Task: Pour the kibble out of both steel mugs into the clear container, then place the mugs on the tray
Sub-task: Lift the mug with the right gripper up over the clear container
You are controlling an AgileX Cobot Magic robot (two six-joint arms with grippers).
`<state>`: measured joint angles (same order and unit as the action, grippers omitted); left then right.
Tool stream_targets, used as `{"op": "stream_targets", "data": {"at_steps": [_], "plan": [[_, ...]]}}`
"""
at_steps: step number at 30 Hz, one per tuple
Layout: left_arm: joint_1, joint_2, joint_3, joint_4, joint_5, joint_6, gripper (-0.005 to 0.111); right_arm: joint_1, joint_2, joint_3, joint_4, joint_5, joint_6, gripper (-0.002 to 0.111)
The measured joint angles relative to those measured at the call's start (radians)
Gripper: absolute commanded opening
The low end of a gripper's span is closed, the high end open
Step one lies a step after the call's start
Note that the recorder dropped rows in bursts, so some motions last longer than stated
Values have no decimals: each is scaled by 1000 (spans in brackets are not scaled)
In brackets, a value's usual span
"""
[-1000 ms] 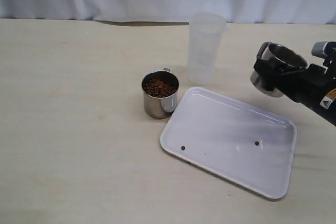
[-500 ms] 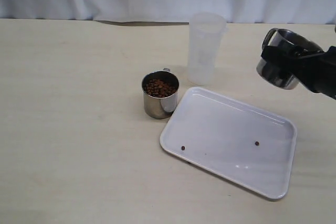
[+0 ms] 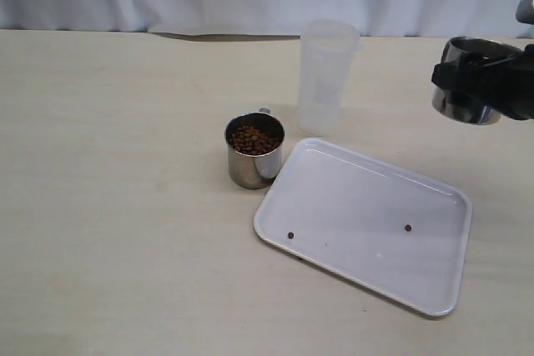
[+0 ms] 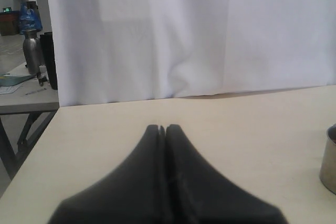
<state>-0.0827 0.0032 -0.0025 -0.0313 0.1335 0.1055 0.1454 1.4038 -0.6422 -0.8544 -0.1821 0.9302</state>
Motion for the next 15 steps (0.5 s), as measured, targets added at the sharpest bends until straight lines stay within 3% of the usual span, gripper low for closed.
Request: {"op": "stream_targets", "data": {"at_steps": [5,15], "plan": [[0,0,0,0,0,0,0,113,0,-79,0,132,-26,5],[0,0,0,0,0,0,0,200,21,-209,-14,226,-90,5]]}}
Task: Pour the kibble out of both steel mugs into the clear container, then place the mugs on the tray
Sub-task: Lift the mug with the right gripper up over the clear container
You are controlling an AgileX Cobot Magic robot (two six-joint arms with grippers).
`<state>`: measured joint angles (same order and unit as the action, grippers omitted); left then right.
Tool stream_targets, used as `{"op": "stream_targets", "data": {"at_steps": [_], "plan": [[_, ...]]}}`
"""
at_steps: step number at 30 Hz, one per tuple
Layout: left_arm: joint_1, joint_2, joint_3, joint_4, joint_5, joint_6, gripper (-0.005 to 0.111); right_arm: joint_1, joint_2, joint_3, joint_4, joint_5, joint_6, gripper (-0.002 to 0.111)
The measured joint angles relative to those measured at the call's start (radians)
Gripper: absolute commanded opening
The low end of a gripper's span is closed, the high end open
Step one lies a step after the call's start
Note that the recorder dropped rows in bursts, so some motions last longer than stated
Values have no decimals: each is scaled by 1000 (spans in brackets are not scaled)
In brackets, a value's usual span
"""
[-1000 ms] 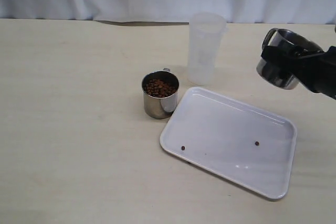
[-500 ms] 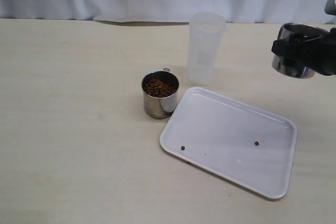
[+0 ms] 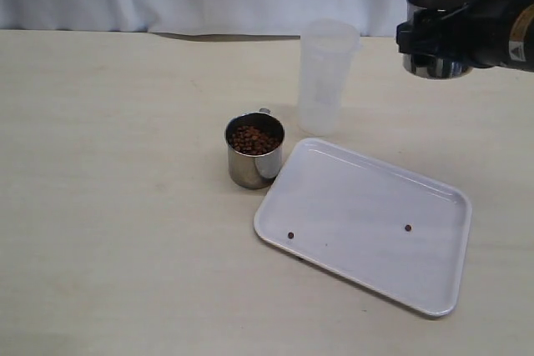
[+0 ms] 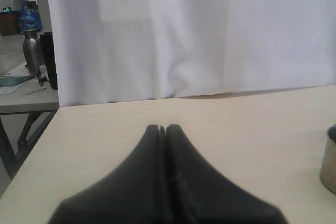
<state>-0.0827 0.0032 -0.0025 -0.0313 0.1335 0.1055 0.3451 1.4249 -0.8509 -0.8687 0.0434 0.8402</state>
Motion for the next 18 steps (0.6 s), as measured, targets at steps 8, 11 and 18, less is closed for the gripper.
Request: {"op": "stream_targets", "data": {"at_steps": [8,11,18], "plan": [[0,0,0,0,0,0,0,18,93,-114,-44,82,-95,5],[0,0,0,0,0,0,0,18,127,-151,-97,96,-105,5],[0,0,0,0,0,0,0,18,216,-236,-197,94,-111,5]]}}
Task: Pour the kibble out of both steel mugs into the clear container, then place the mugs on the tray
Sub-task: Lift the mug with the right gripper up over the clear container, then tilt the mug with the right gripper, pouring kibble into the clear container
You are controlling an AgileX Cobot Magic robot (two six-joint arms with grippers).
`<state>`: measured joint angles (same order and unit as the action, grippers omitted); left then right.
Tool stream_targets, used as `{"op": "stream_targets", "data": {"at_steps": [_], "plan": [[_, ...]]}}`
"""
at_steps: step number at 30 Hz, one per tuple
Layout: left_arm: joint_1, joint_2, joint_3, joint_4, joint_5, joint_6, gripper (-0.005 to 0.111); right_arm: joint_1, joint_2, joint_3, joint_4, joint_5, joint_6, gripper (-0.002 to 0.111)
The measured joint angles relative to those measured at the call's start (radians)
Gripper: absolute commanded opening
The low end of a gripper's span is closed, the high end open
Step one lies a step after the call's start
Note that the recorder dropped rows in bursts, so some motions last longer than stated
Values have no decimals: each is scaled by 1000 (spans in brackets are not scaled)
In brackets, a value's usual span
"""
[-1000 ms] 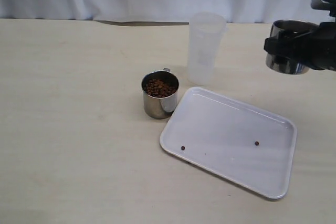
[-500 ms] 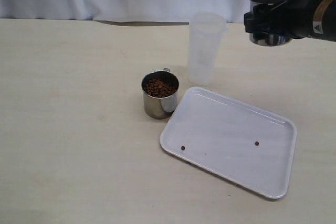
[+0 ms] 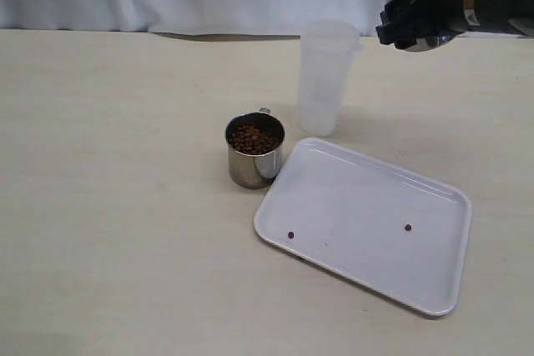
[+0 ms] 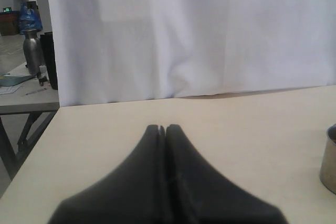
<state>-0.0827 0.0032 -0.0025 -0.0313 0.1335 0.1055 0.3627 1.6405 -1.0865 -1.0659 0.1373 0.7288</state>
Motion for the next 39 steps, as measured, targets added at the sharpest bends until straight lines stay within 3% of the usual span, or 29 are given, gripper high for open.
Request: {"op": "stream_targets", "data": {"at_steps": [22,33,39], "plan": [[0,0,0,0,0,0,0,0,71,-56,-268,-150,-27,5],[0,0,0,0,0,0,0,6,75,-92,-331,-137,-33,5],[0,0,0,0,0,0,0,74,114,-139,-350,-22,-60,5]]}}
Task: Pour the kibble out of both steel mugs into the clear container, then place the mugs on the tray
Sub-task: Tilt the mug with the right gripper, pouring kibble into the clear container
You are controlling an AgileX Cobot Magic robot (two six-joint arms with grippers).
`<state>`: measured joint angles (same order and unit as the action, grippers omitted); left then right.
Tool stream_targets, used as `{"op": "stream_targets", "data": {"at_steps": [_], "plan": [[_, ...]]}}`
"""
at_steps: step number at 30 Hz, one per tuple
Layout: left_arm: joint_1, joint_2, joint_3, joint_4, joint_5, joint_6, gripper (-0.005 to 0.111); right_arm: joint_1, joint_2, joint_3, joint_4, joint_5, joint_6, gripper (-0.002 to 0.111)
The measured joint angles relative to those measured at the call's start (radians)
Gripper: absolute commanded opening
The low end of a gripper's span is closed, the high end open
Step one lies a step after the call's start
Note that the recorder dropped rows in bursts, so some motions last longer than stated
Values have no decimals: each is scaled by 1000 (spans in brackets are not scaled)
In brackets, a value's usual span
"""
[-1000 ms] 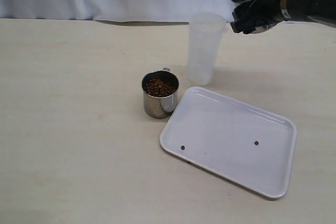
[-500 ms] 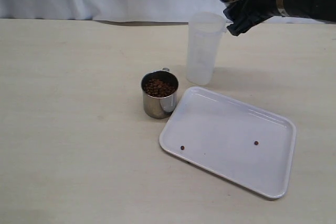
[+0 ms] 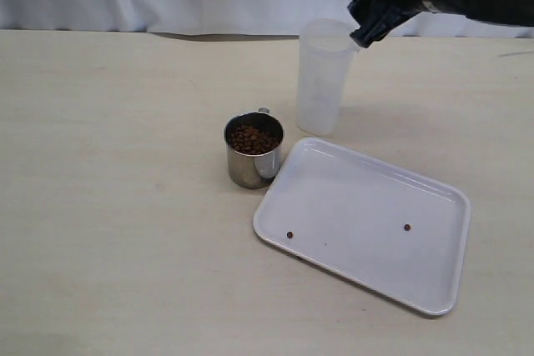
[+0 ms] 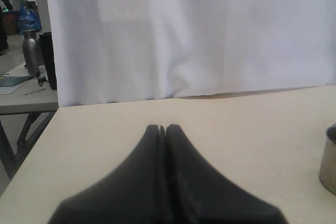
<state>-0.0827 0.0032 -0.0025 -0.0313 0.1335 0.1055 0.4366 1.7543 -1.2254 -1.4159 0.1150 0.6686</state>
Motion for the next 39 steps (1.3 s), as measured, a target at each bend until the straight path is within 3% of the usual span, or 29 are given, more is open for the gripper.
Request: {"op": "stream_targets", "data": {"at_steps": [39], "plan": [[0,0,0,0,0,0,0,30,53,-7,-312,64,-39,5]]}}
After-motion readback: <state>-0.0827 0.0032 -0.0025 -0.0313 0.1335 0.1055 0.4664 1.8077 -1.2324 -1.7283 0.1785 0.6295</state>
